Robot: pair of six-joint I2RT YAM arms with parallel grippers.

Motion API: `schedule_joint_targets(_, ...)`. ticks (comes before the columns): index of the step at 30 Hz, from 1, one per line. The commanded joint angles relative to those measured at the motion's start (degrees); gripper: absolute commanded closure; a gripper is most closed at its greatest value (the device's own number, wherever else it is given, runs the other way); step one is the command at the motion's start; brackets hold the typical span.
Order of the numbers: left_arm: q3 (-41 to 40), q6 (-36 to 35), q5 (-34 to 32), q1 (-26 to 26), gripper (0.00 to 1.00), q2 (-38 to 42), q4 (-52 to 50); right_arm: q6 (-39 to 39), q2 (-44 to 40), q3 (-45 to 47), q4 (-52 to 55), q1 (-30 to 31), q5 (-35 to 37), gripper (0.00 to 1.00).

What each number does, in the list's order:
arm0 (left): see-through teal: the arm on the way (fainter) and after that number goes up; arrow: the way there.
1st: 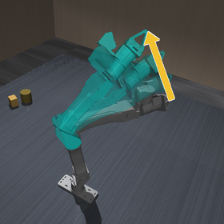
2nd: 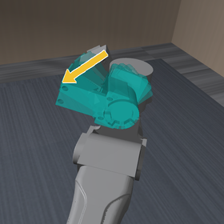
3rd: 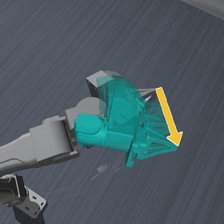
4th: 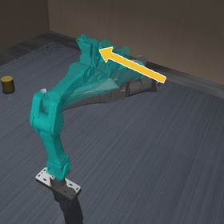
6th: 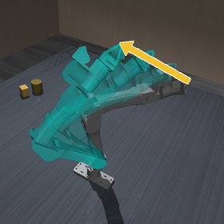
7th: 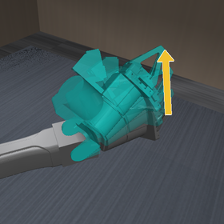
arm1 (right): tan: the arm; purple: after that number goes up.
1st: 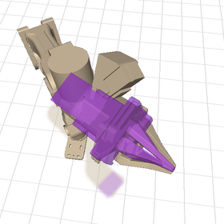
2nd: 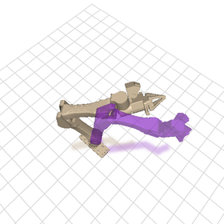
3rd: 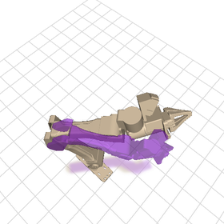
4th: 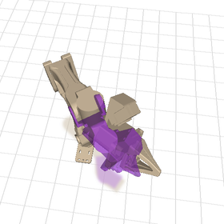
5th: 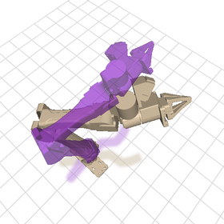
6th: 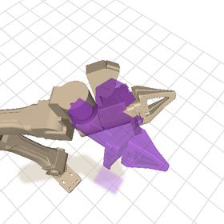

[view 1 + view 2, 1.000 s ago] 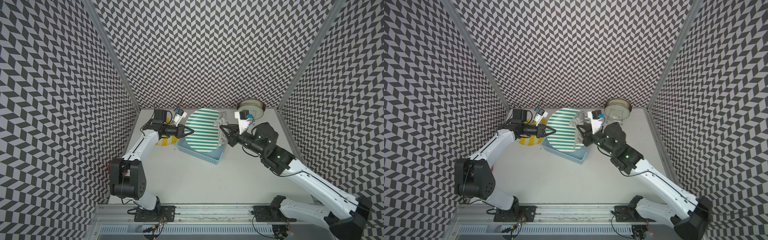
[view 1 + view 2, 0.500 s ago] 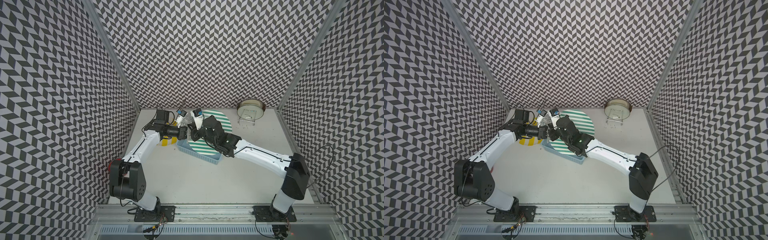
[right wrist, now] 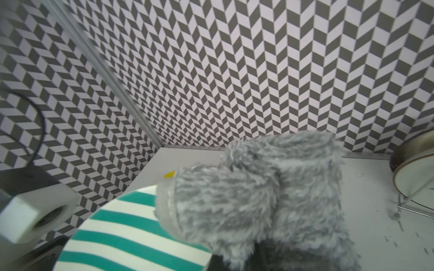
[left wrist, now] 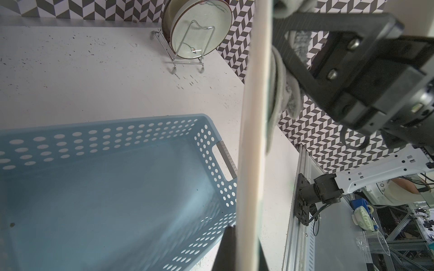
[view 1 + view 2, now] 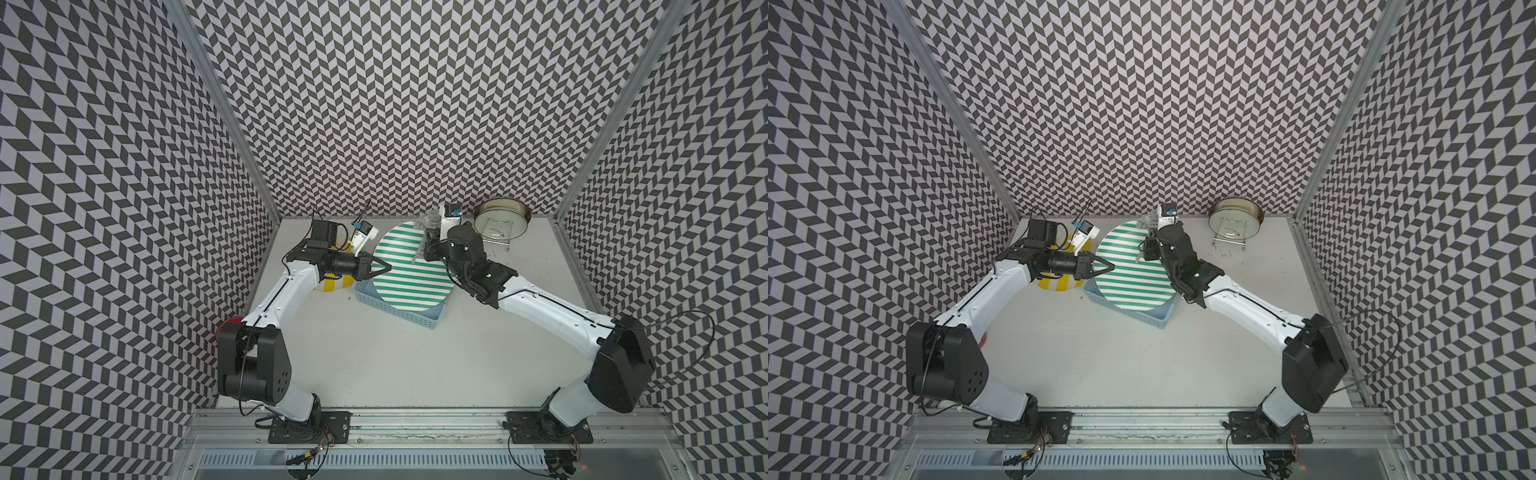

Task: Wipe the wet plate dry
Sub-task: Wipe the plate with towel.

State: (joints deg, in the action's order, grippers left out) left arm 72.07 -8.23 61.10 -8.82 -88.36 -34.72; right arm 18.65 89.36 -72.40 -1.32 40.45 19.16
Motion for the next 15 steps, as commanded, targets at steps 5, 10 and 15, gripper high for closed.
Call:
schedule_joint_targets(5, 1.1, -1.6, 7.9, -0.7, 1.00, 4.3, 4.5, 4.1, -2.1, 3.3, 0.5, -0.5, -3.8, 1.00)
schedule_joint_targets(10, 0.8, -1.4, 7.7, -0.9, 1.00, 4.0, 5.0, 2.7, 1.5, -0.8, -1.4, 4.1, -11.8, 1.00)
schedule_joint_targets(15, 0.4, -1.4, 7.4, -1.3, 1.00, 3.8, 5.1, 0.4, 8.6, -9.3, 0.5, 10.3, -16.9, 1.00)
